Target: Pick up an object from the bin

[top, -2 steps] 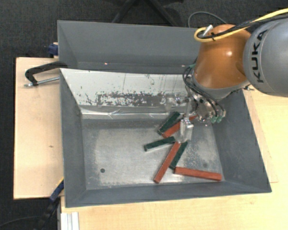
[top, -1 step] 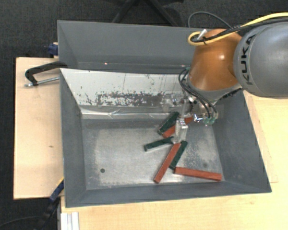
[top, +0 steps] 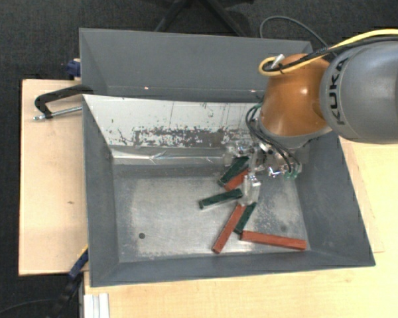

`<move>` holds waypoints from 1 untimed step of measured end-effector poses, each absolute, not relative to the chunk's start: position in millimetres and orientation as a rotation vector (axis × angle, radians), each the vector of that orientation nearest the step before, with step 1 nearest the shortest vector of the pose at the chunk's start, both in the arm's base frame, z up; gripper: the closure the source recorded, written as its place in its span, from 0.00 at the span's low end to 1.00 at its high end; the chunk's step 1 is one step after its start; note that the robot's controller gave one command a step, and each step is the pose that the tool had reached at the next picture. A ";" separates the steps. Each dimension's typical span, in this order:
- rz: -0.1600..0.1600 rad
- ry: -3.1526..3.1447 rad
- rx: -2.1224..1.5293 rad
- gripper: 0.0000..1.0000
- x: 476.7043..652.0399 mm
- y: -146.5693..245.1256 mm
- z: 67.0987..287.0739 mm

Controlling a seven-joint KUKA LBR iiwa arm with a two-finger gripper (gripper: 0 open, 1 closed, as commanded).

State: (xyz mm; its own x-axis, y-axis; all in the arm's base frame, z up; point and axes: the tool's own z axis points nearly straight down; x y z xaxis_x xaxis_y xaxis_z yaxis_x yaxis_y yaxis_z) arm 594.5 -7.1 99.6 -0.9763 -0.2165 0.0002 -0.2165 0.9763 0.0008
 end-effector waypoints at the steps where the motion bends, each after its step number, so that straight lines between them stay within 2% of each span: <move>1: -0.002 -3.115 0.409 0.00 601.6 -21.1 70.0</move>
Offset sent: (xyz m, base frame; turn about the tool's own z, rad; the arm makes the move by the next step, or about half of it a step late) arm 0.0064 -0.0145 -0.0296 -0.0444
